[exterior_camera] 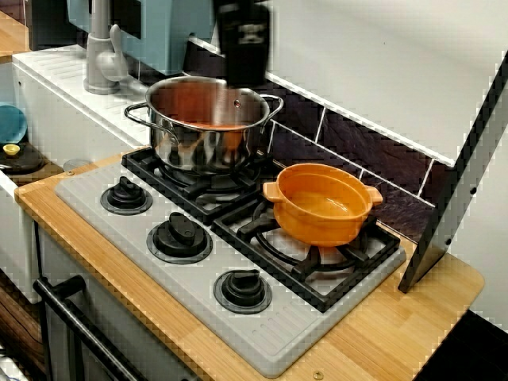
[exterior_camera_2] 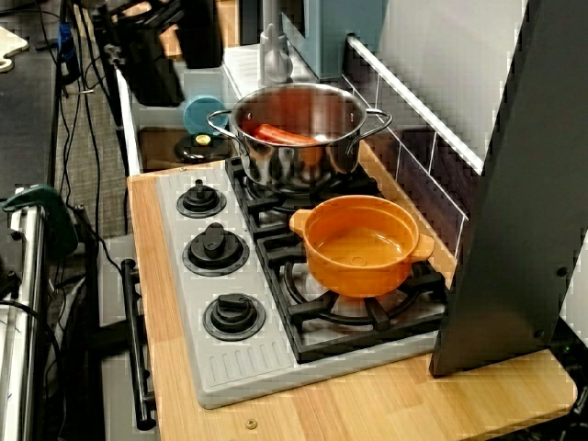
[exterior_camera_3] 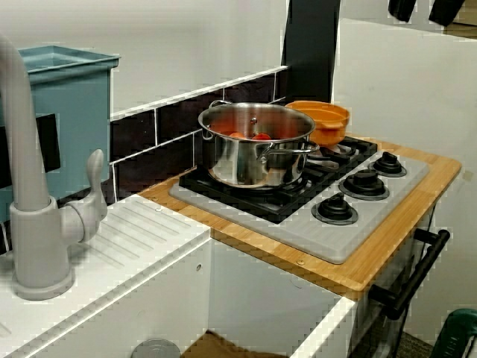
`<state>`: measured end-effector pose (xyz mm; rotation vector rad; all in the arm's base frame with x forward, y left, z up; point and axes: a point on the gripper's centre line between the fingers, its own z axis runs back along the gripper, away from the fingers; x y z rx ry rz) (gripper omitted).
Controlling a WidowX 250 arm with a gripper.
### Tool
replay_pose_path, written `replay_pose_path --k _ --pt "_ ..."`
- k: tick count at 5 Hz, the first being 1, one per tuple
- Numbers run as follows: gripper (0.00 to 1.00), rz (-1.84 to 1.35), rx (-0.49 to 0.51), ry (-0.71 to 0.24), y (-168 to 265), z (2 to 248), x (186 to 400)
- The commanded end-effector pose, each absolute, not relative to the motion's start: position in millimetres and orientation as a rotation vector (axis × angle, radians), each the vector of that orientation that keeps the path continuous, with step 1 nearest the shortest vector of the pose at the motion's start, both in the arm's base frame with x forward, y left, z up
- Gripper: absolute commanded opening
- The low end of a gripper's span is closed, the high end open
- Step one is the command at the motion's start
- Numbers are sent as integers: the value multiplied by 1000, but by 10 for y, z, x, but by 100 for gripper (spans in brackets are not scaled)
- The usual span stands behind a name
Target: Lift pot from stove
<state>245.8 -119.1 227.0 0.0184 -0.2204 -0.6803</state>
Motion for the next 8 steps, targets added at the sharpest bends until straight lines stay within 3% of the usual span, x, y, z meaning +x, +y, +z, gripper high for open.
replay_pose_path --k 1,3,5,8 --pt "100 -636 106 -251 -1538 2291 2734" --pt "100 -592 170 -267 -1822 1922 3137" --pt "100 -575 197 -261 -1764 1674 3422" --pt "100 -741 147 -280 -1480 1449 3285"
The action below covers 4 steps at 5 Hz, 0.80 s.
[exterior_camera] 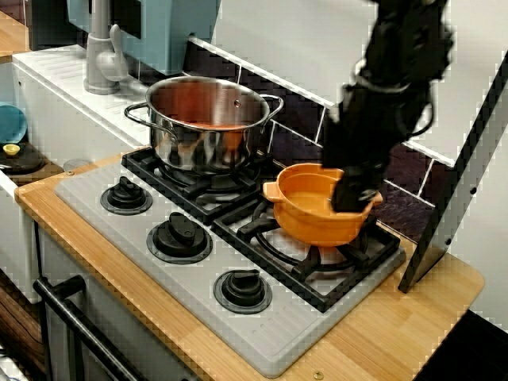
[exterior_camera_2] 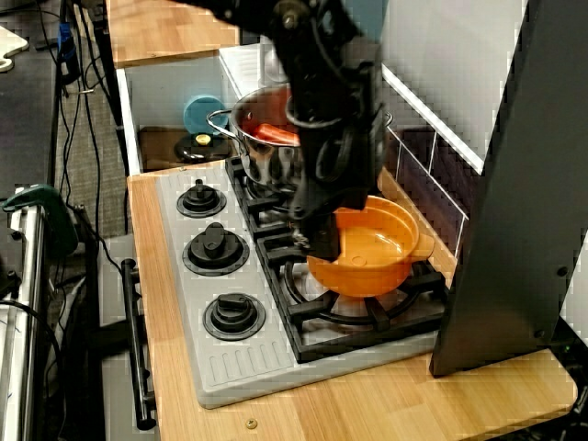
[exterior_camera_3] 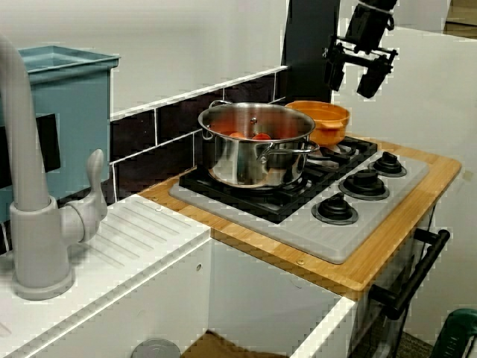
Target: Lift pot from stove
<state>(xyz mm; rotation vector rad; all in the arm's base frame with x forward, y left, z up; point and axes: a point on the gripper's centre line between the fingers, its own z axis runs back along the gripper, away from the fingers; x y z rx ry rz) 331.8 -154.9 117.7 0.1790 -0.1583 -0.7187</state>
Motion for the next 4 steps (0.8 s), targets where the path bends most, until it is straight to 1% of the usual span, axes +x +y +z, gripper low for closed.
replay_pose_path --k 1,3,4 --pt "100 -745 143 -297 -1451 1446 3249" --pt "100 -723 147 -336 -1475 1343 3169" --pt "100 -718 136 -339 -1496 1347 3186"
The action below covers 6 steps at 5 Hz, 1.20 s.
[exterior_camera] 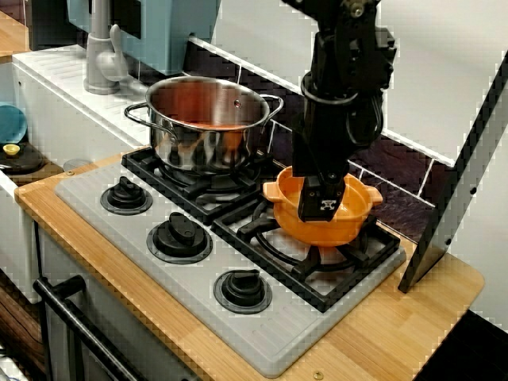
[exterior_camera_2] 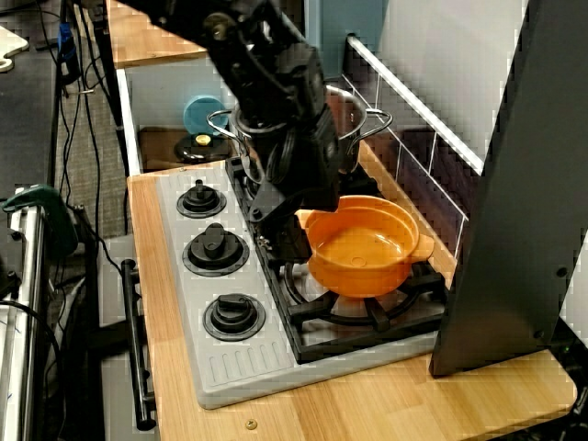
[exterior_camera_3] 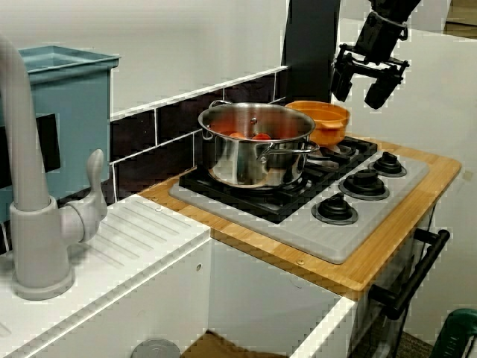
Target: Lift pot from stove
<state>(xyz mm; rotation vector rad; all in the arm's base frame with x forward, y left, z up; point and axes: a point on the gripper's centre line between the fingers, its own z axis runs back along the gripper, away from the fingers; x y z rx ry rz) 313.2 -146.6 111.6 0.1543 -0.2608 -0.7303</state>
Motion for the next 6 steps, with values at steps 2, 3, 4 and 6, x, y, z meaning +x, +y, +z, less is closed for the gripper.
replay_pose_path --k 2,3,4,6 --pt "100 -686 148 -361 -1434 1185 3282" --pt "100 -679 147 -367 -1421 1161 3333" --pt "100 -666 148 -373 -1383 1112 3355" --pt "100 -666 164 -373 -1399 940 3266"
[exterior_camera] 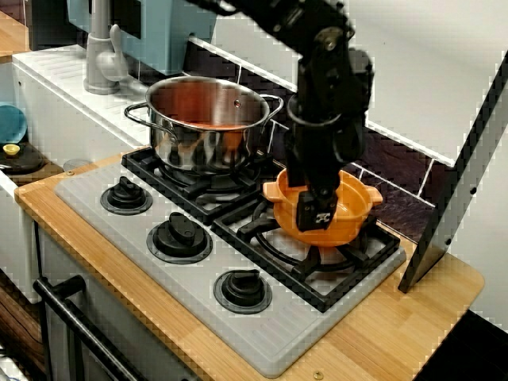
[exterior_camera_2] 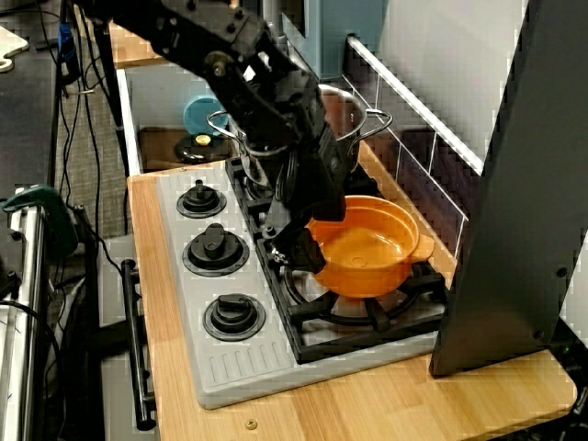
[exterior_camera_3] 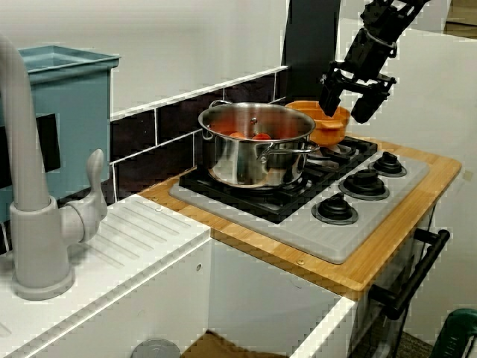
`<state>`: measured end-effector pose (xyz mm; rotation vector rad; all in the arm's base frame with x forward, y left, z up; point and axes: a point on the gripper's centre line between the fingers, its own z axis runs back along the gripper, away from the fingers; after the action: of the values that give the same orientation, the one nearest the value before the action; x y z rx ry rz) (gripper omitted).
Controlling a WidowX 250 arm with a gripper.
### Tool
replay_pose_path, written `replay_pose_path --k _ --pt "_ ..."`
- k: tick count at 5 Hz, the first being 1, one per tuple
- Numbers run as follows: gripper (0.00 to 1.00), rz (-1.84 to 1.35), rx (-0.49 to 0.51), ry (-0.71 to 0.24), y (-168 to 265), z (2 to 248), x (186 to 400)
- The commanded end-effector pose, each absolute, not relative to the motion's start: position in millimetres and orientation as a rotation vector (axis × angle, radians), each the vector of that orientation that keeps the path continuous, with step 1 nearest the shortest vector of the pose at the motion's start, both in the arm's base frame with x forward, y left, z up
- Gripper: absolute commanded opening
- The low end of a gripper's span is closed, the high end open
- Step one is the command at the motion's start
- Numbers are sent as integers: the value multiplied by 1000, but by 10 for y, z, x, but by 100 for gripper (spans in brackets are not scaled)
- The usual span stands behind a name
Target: Lift pot from stove
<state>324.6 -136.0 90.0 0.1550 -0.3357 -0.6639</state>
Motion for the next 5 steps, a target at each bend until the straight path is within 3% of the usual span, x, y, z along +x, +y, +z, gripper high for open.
replay_pose_path --k 1,5 --pt "100 -676 160 -360 -1446 888 3226" --pt "100 -696 156 -333 -1510 777 3103"
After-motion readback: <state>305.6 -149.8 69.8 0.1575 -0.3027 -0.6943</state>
